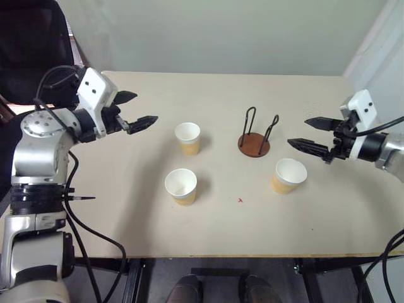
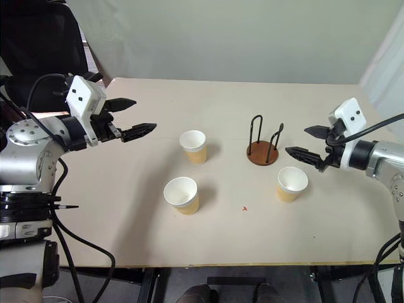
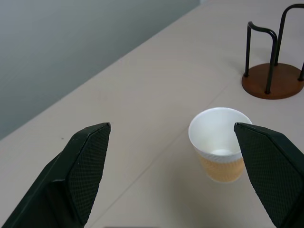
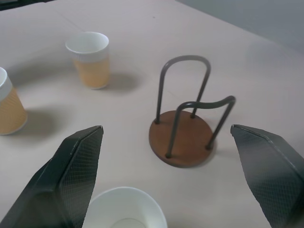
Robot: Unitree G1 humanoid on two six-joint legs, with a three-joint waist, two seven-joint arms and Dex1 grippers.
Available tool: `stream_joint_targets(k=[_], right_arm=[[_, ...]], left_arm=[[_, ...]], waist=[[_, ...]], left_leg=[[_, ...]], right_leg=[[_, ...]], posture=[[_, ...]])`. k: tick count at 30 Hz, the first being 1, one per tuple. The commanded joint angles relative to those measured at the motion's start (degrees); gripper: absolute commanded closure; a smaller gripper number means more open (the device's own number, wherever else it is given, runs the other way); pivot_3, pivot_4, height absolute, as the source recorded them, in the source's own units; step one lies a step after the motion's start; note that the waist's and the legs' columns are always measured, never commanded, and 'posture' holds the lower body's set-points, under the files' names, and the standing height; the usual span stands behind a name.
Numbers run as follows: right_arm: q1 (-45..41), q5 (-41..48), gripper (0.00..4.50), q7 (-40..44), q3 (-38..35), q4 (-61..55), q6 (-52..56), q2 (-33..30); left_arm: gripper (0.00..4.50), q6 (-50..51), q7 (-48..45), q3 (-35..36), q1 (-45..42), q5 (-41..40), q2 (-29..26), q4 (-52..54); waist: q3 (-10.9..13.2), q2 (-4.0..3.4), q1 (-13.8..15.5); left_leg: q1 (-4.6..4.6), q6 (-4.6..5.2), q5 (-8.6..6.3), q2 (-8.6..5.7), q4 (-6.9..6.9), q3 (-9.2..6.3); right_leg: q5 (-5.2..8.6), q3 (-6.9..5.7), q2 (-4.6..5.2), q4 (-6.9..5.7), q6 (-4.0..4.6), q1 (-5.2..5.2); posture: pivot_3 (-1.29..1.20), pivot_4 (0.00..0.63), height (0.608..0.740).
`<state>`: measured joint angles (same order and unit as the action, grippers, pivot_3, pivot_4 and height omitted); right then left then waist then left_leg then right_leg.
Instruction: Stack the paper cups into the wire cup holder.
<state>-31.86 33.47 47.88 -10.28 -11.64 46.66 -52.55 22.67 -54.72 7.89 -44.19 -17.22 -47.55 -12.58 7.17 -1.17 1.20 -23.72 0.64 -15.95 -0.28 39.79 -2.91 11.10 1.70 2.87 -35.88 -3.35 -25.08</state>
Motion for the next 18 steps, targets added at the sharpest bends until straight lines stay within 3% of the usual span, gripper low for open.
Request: stream_joint_targets(k=[1,7,14,18], right_arm=[[-1.13,0.19,0.04,-1.76,-1.69,-1.94,1.35,-0.62],[-0.82,3.17,0.04,-5.48,-3.33,-4.8,8.19,-0.06],[-1.47,5.69,0.04,-7.05,-4.28,-6.22,11.31,0.02],[-3.42,4.88,0.04,-9.01,-1.09,-5.67,12.03,2.49]], left_arm=[[0.0,-0.54,0.47,0.98,-1.35,-0.36,-0.23,0.56],[0.0,-1.88,-1.49,-1.72,-4.35,0.24,1.72,-2.71],[0.0,0.93,-15.59,-7.48,-7.24,-2.39,0.25,-0.92],[0.0,-0.79,-20.91,-10.32,-9.56,-1.13,0.19,-3.15]], waist=[[0.0,0.0,0.0],[0.0,0.0,0.08],[0.0,0.01,0.06],[0.0,0.01,-0.06]], left_leg=[[0.0,0.0,0.0,0.01,0.0,0.0],[0.0,-0.02,0.02,0.0,0.06,-0.02],[-0.05,-0.01,0.0,0.0,0.06,-0.01],[-0.06,-0.01,0.01,0.0,0.09,-0.03]], right_leg=[[0.0,-0.01,0.0,0.0,0.0,0.0],[0.0,-0.01,0.01,-0.05,0.01,0.02],[0.0,-0.01,0.01,-0.02,0.0,-0.02],[0.0,0.0,0.01,-0.04,0.0,-0.03]], posture=[[0.0,0.15,0.74],[0.0,0.15,0.74],[0.0,0.15,0.74],[0.0,0.15,0.74]])
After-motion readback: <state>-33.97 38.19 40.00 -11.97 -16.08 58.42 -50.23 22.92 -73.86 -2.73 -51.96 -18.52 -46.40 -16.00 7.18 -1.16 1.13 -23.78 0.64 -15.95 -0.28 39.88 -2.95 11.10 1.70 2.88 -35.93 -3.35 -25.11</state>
